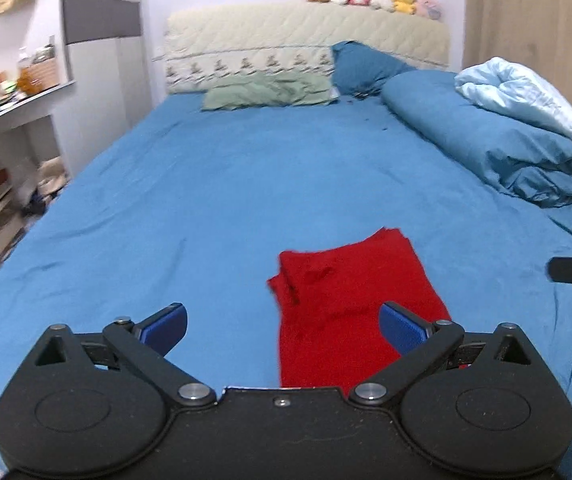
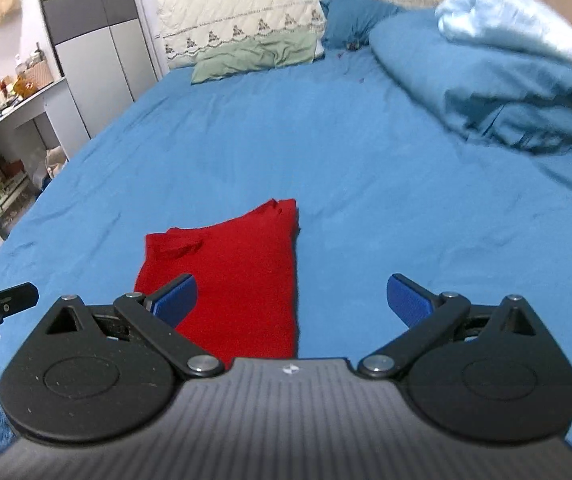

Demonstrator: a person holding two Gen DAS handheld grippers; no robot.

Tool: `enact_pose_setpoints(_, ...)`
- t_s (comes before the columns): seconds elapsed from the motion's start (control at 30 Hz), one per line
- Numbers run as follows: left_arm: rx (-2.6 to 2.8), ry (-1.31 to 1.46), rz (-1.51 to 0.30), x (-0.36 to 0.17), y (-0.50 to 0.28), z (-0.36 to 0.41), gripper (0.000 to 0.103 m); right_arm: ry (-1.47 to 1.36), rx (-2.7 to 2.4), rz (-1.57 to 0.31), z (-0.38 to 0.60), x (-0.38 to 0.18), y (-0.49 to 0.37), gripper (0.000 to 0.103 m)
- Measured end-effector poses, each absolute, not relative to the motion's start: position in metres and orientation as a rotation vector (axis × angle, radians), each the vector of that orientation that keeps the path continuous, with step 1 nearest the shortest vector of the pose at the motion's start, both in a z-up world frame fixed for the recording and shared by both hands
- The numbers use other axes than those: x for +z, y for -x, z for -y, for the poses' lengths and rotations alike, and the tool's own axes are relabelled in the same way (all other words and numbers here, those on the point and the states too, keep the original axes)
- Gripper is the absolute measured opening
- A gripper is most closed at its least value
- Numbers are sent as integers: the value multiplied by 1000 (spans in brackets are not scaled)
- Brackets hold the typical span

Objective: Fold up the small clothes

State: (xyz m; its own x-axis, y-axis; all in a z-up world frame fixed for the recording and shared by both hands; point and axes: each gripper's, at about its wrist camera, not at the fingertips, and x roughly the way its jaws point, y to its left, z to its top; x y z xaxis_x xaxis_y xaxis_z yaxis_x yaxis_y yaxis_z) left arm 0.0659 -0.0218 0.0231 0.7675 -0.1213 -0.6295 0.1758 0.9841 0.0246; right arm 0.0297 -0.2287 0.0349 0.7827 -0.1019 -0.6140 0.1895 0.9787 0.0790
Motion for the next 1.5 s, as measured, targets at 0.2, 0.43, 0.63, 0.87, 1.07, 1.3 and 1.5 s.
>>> enact_pose_setpoints(0.2, -129, -42, -718, 31, -28, 2, 103, -68, -193, -696, 200, 57, 17, 103)
enact_pose_setpoints(0.43, -126, -97, -744, 18, 4, 3, 103, -56, -211, -769, 179, 36, 47, 103)
enact_pose_setpoints(0.63, -139, -71, -738, 14, 12, 6, 103, -54, -201, -805, 169, 20, 62, 103)
enact_pose_setpoints(0.87, -129, -86, -702, 19, 18, 10, 103, -45, -207, -800, 166, 20, 68, 103)
enact_pose_setpoints(1.07, -116, -103, -670, 24, 21, 10, 103, -42, -204, -792, 166, 21, 69, 103)
enact_pose_setpoints(1.3, -110, -109, -658, 26, 22, 11, 103, -42, -203, -793, 165, 21, 69, 103)
enact_pose_setpoints(1.5, -109, -114, -657, 25, 22, 11, 103, -43, -205, -795, 164, 21, 70, 103)
